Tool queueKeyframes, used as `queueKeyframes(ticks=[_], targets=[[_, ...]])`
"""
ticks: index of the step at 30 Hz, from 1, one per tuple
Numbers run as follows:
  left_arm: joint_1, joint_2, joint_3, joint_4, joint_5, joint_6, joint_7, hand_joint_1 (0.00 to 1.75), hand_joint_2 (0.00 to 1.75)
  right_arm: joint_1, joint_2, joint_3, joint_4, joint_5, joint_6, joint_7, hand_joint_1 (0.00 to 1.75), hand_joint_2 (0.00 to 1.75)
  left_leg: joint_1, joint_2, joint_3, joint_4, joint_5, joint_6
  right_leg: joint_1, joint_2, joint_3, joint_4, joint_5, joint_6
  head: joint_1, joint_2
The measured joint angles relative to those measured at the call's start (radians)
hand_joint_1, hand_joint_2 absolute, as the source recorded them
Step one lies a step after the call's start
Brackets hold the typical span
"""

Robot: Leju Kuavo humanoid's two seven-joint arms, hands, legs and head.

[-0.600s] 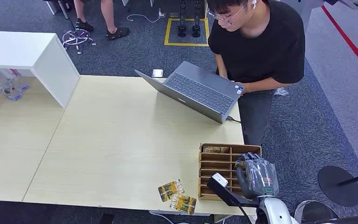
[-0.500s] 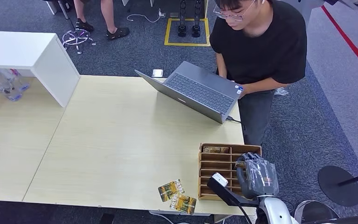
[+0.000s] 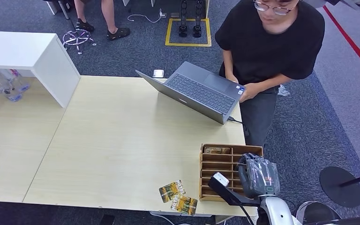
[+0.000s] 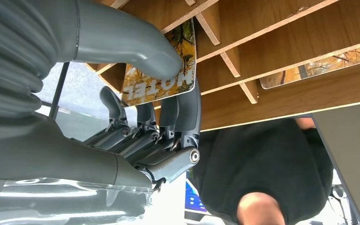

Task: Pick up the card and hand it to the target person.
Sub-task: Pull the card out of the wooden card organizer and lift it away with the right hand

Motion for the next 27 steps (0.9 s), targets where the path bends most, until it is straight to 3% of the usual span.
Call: queueKeyframes(ticks=[12,27], targets=[[0.000,0.000,0.000,0.000,0.000,0.001,0.000,0.00,0.00,-0.007,0.000,0.001,0.002,0.000,0.016,0.000,1.70,1.75,0.000,0.000,0.000,0.000,0.000,0.000,0.000,0.000,0.000,0.000,0.000,0.000,0.000,0.000],[0.000,0.000,0.000,0.000,0.018,0.004,0.000,0.00,0.00,-0.026,-0.043,-0.007,-0.110,-0.031,0.152,0.015,1.66,1.75,0.000,0.000,0.000,0.000,0.000,0.000,0.000,0.000,0.000,0.000,0.000,0.000,0.000,0.000]])
